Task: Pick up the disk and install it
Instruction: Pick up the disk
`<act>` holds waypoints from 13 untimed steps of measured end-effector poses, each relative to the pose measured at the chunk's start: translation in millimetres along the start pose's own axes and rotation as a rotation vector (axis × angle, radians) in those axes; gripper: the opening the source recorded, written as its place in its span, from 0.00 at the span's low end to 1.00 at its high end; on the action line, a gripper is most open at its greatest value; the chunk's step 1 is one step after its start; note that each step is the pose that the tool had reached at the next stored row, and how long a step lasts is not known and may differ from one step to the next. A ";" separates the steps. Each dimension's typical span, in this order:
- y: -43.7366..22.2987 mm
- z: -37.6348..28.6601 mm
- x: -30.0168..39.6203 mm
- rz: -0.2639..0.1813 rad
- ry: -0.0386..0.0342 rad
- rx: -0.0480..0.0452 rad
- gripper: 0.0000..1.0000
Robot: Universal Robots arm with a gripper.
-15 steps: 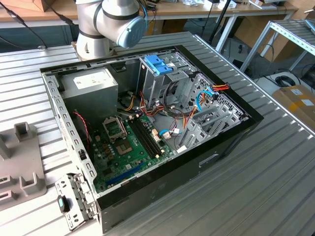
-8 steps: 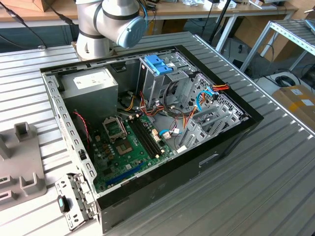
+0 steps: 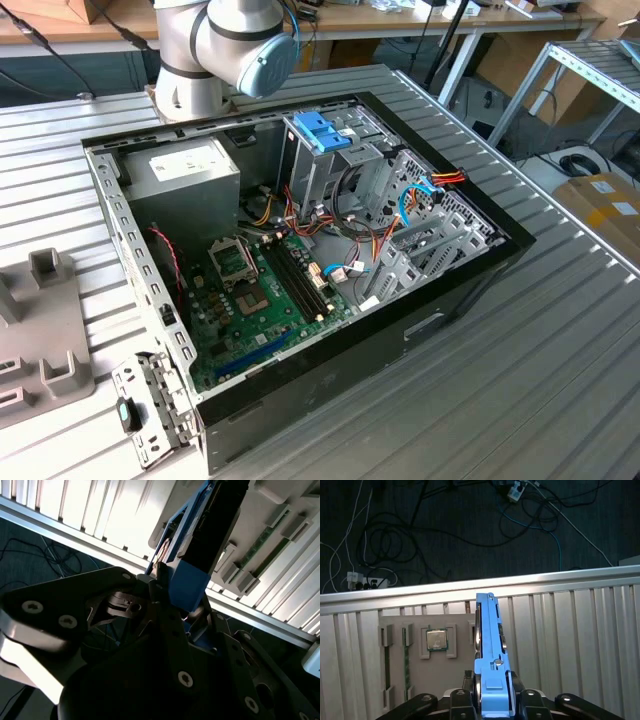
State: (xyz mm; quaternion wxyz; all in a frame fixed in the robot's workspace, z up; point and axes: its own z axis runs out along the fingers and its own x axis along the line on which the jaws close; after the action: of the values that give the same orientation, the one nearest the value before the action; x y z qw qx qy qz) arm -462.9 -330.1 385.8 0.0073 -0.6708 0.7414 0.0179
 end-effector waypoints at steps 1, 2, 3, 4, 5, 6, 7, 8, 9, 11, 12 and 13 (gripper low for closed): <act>0.0 -0.7 -0.1 0.000 0.0000 0.0000 0.37; 0.0 -2.1 -0.1 0.000 -0.0001 0.0001 0.37; 0.1 -4.2 -0.2 0.000 -0.0001 0.0001 0.37; 0.1 -5.4 -0.2 0.000 -0.0002 0.0002 0.37; 0.1 -6.9 -0.3 0.000 -0.0003 0.0002 0.37; 0.1 -9.5 -0.3 0.000 -0.0003 0.0001 0.37; 0.2 -11.5 -0.4 0.000 -0.0004 0.0001 0.37; 0.1 -13.3 -0.5 0.000 -0.0005 0.0002 0.37; 0.1 -14.7 -0.5 0.000 -0.0004 0.0001 0.37; 0.1 -18.0 -0.6 0.000 -0.0005 0.0002 0.37; 0.1 -19.4 -0.7 0.000 -0.0004 0.0002 0.37; 0.1 -22.5 -0.8 0.000 -0.0004 0.0002 0.37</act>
State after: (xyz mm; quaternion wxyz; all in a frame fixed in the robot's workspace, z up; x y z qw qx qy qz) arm -462.6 -330.1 408.3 0.0075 -0.6708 0.7414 0.0180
